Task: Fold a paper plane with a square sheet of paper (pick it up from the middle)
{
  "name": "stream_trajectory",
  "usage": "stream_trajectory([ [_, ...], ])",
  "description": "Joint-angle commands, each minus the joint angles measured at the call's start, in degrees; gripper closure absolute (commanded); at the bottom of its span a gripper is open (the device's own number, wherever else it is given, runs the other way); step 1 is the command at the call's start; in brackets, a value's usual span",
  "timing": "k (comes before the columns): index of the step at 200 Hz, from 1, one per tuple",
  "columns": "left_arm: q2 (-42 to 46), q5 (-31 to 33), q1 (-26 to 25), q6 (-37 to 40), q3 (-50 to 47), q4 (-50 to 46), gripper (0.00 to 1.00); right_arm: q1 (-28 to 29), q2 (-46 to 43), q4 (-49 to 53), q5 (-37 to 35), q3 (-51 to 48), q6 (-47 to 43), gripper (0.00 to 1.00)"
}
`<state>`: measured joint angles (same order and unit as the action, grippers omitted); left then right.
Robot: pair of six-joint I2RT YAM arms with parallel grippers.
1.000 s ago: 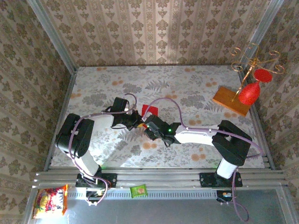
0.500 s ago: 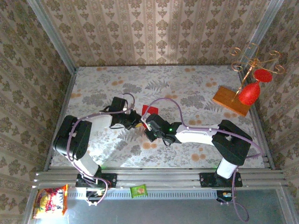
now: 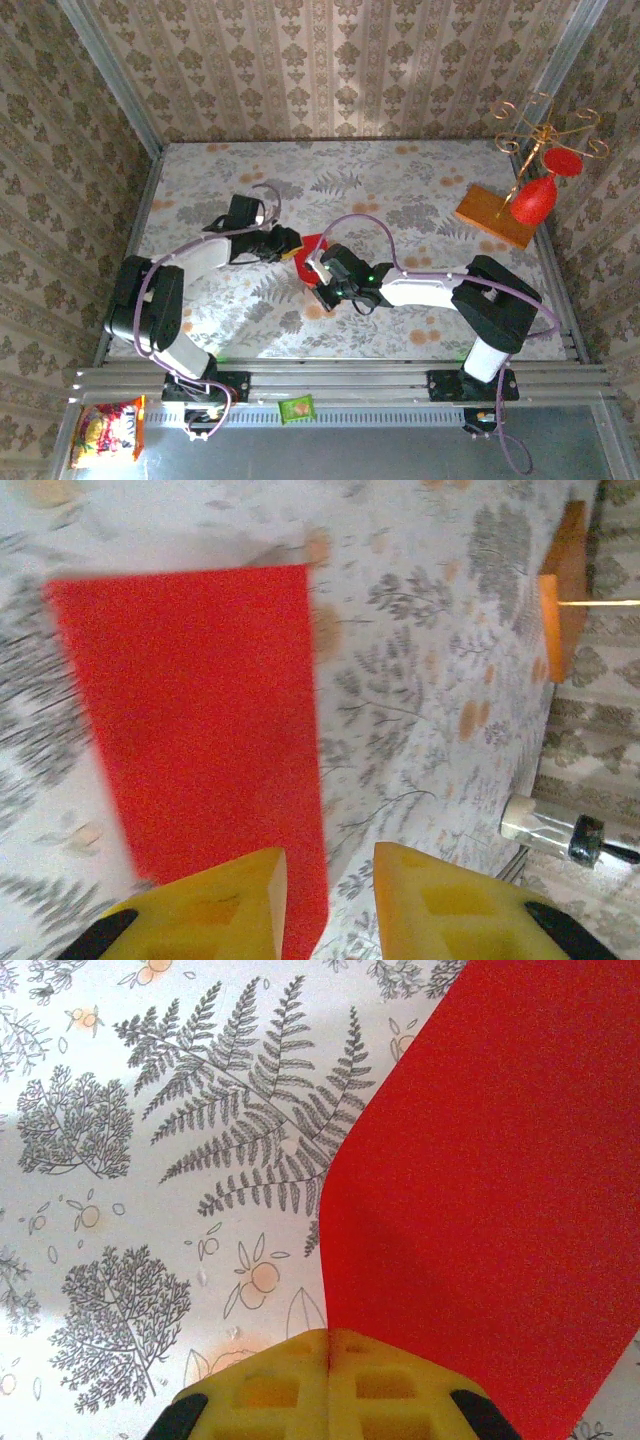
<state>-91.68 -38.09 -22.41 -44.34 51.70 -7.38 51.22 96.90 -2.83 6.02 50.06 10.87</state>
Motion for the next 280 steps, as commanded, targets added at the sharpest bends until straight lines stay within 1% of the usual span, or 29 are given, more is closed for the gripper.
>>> stream_trajectory([
  [1,-4.4,0.8,-1.7,3.2,3.0,-1.1,0.73,-0.4,-1.0,-0.9,4.4,-1.2,1.6,0.95],
  [27,-9.3,0.8,-2.2,4.2,5.3,-1.3,0.78,-0.5,-1.0,-1.4,5.6,-1.7,2.8,0.96],
  [33,-10.4,2.6,-2.3,4.5,5.8,-1.6,0.79,-0.7,-1.0,-1.5,5.8,-1.8,3.0,0.96],
  [56,-13.6,3.1,-2.5,5.6,7.1,-2.3,0.82,-0.8,-0.8,-1.3,6.1,-1.9,4.1,0.96],
  [102,-16.7,3.8,-3.2,8.9,8.2,-4.8,0.87,-1.5,-1.3,-0.7,5.9,-1.7,6.3,0.96],
  [129,-17.9,3.5,-3.3,10.8,8.2,-5.8,0.90,-2.6,-1.2,1.3,4.0,-0.8,7.7,0.96],
  [165,-18.8,2.4,-3.3,12.9,8.4,-7.1,0.91,-4.9,-0.9,3.7,0.6,0.3,9.7,0.95],
  [168,-18.9,2.4,-4.7,13.1,8.4,-7.2,0.91,-5.0,-1.0,3.9,0.4,0.5,9.6,0.95],
  [176,-19.0,2.2,-5.2,13.6,8.5,-7.6,0.91,-5.3,-0.8,4.1,0.1,0.7,9.6,0.95],
  [218,-20.5,1.6,-5.4,15.6,9.6,-8.6,0.92,-6.1,0.5,6.7,-0.4,2.5,9.9,0.94],
  [221,-20.5,0.2,-5.4,15.7,9.7,-8.8,0.93,-6.1,0.6,6.9,-0.4,2.6,10.0,0.94],
  [229,-20.7,-0.1,-5.4,15.9,9.9,-8.8,0.93,-6.3,0.9,7.2,-0.5,2.8,10.0,0.94],
  [280,-21.2,-0.7,-5.4,16.3,10.3,-9.1,0.93,-6.2,2.3,7.8,1.4,3.5,10.2,0.94],
])
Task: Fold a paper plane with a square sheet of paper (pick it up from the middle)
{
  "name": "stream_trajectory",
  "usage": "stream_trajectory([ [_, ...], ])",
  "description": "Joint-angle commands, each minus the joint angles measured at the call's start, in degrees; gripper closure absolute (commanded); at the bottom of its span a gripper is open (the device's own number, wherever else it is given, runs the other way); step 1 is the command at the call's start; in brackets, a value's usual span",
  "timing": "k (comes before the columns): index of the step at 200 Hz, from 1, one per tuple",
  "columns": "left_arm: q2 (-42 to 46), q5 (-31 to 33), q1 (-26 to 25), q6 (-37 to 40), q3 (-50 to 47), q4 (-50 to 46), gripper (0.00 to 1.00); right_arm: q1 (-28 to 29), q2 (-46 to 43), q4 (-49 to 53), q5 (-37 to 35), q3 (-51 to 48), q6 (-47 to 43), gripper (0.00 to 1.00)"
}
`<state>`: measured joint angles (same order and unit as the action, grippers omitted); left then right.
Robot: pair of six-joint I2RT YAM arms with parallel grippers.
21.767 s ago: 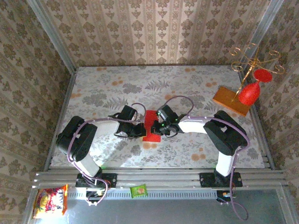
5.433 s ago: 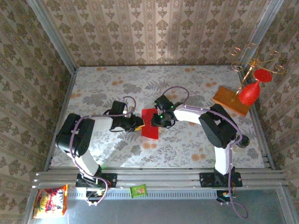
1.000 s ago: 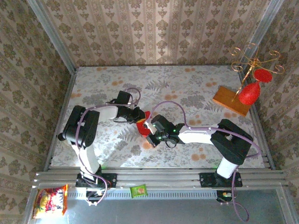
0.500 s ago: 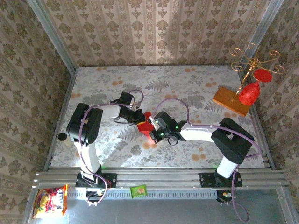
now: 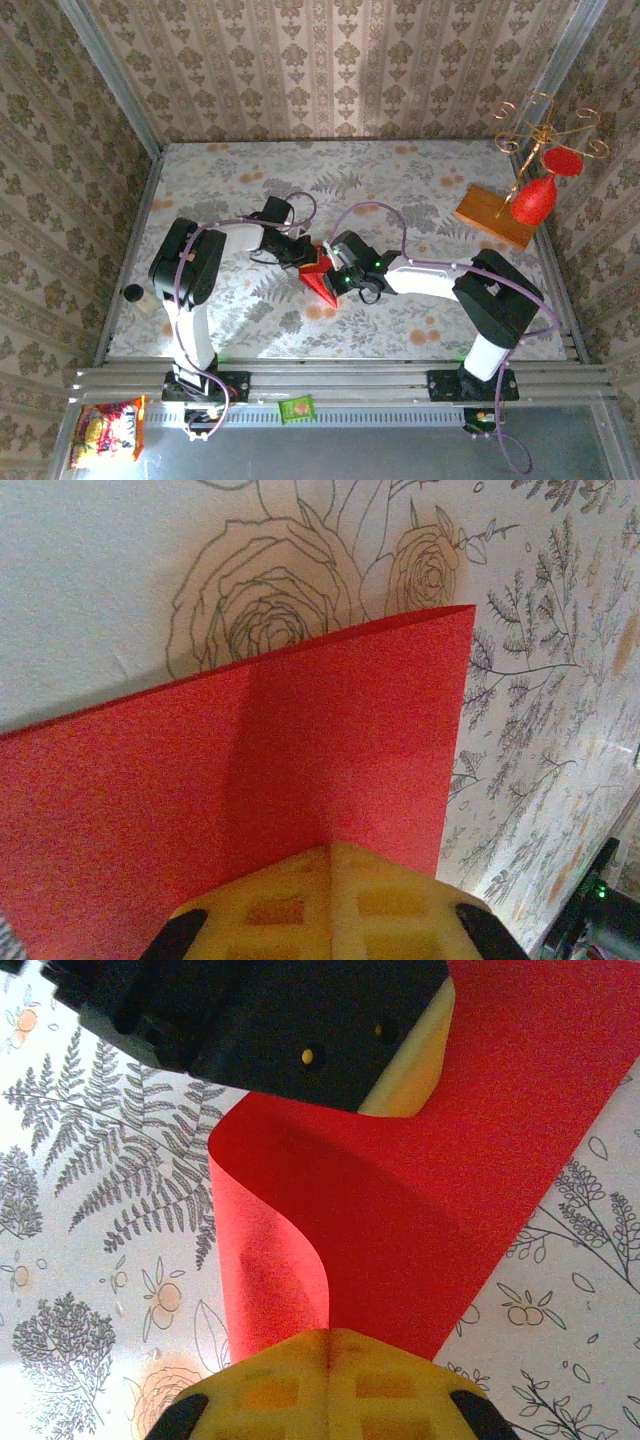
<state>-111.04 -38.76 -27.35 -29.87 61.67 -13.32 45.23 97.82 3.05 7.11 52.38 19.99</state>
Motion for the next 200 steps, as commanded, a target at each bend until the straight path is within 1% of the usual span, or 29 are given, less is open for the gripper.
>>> stream_trajectory([
  [1,-1.8,0.0,-0.4,1.8,0.3,-3.2,0.93,-0.2,1.4,1.9,0.4,1.3,1.2,0.94],
  [63,-1.7,0.1,-0.5,1.9,0.9,-3.6,0.93,-0.4,3.4,3.0,1.7,2.1,1.5,0.94],
  [200,-2.1,0.4,-0.6,3.9,1.7,-5.5,0.93,-0.7,5.1,4.0,0.2,2.7,1.8,0.94],
])
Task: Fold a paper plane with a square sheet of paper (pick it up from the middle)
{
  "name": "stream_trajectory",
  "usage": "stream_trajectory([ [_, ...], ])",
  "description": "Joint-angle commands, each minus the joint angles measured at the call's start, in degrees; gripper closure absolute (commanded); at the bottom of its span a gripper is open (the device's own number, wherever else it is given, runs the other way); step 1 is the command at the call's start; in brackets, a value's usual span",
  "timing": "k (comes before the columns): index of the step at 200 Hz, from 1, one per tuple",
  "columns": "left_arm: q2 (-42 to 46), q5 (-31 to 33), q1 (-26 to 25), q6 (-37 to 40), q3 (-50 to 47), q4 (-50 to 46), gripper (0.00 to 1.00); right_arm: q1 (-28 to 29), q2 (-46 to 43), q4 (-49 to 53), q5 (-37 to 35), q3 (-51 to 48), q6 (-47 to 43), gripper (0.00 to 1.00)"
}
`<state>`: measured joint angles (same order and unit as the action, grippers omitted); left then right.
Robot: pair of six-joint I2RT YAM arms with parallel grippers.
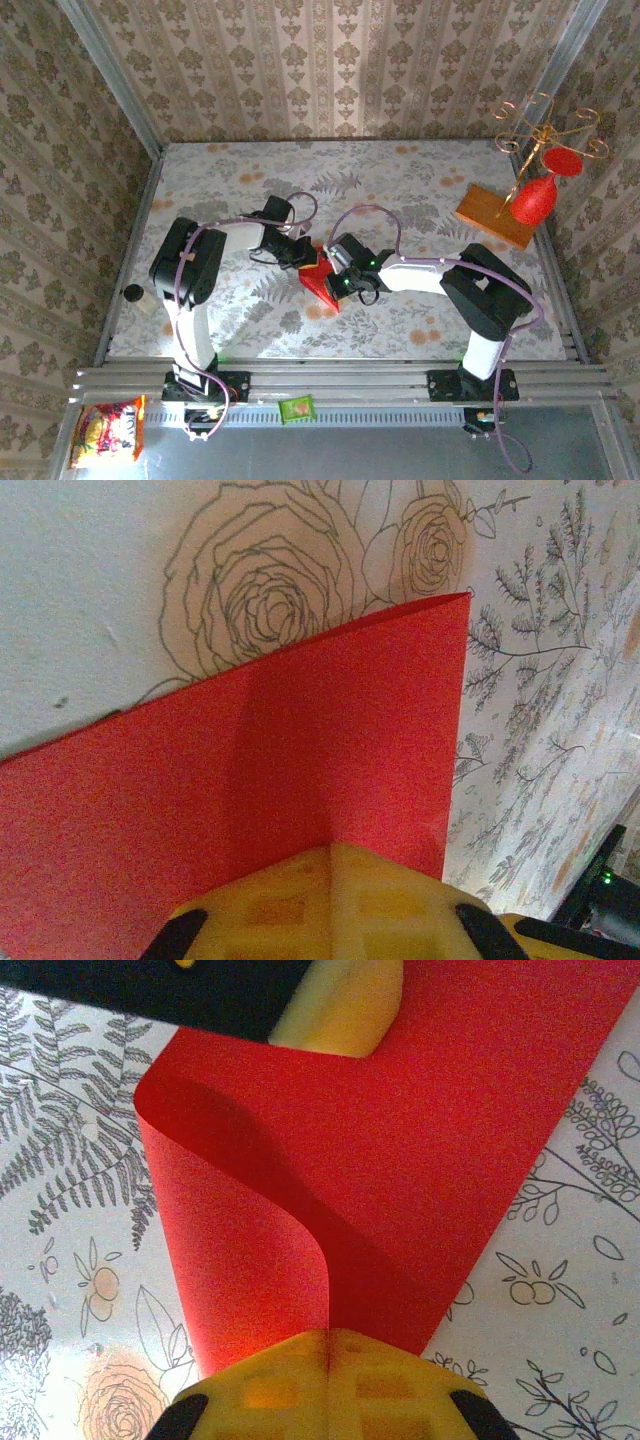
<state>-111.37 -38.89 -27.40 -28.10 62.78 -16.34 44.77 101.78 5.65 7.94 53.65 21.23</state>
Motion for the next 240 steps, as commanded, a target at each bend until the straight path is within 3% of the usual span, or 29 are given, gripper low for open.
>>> stream_trajectory([
  [1,-1.8,0.5,-0.6,2.2,0.6,-2.5,0.93,-0.3,1.2,1.4,-0.6,1.5,0.6,0.94],
  [240,-3.3,1.6,-0.9,3.2,1.3,-4.3,0.95,-0.3,-1.3,1.3,-2.8,0.9,-0.3,0.94],
])
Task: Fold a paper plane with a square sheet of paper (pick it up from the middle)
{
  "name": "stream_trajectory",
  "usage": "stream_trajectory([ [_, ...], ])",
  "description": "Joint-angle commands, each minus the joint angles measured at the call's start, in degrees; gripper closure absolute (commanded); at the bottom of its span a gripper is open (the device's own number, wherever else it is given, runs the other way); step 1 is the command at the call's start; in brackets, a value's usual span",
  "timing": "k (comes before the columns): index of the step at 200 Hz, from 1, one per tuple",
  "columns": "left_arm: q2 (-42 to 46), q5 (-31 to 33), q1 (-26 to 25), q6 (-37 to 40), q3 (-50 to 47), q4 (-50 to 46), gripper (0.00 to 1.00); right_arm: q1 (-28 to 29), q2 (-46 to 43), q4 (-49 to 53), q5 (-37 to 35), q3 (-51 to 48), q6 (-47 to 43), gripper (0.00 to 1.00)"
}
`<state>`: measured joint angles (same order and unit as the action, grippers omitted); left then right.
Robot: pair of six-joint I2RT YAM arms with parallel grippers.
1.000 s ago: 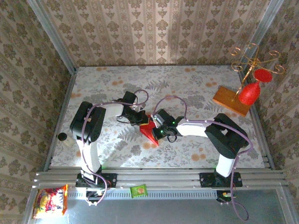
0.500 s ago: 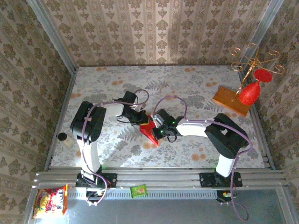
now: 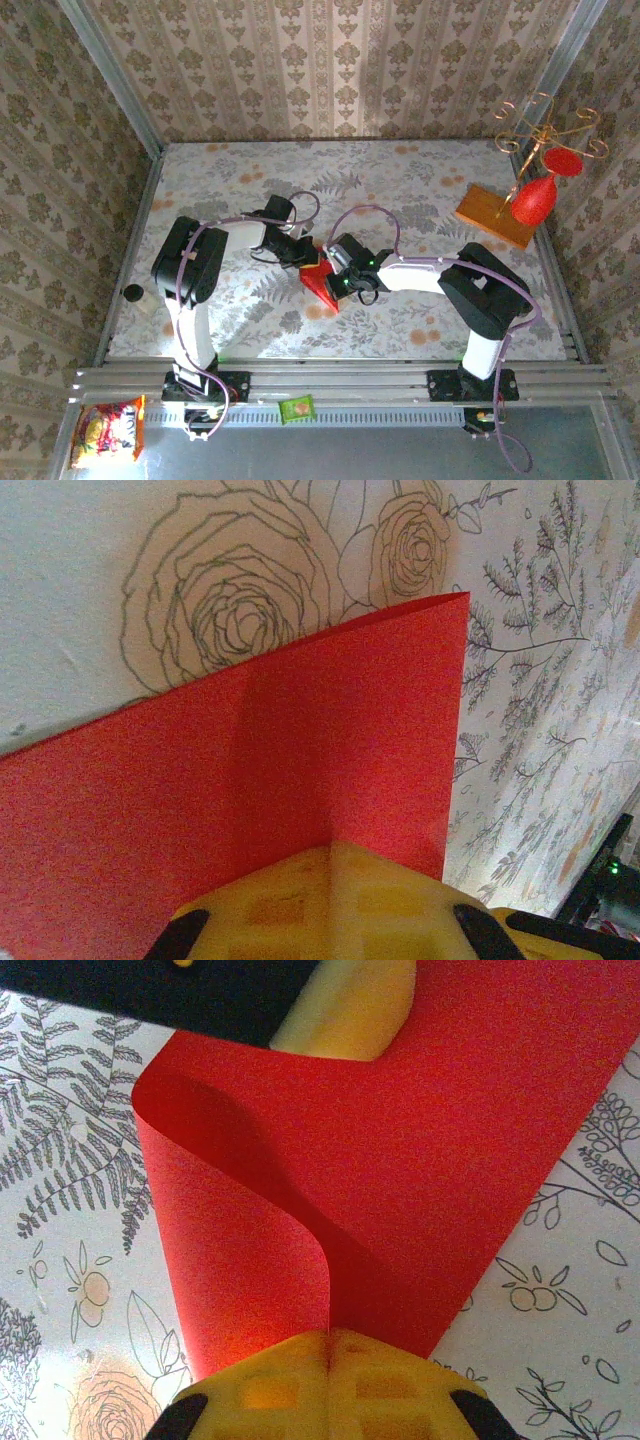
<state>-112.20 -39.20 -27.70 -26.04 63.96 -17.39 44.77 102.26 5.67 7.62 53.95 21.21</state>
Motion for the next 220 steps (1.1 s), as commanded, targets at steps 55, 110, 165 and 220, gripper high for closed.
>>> stream_trajectory([
  [55,-2.6,4.3,-0.6,0.9,0.2,-3.6,0.95,-0.3,-2.5,0.3,-2.5,-0.1,-0.1,0.94],
  [110,-2.6,4.3,-0.5,0.8,0.3,-3.6,0.95,-0.2,-1.1,0.8,-2.0,0.2,-0.2,0.93],
  [165,-2.5,4.2,-0.5,0.8,0.5,-3.8,0.96,-0.3,0.5,2.0,-0.2,1.0,0.0,0.93],
  [220,-2.0,4.3,-0.5,0.5,0.7,-3.6,0.95,-0.3,1.9,3.7,0.0,1.9,0.1,0.93],
])
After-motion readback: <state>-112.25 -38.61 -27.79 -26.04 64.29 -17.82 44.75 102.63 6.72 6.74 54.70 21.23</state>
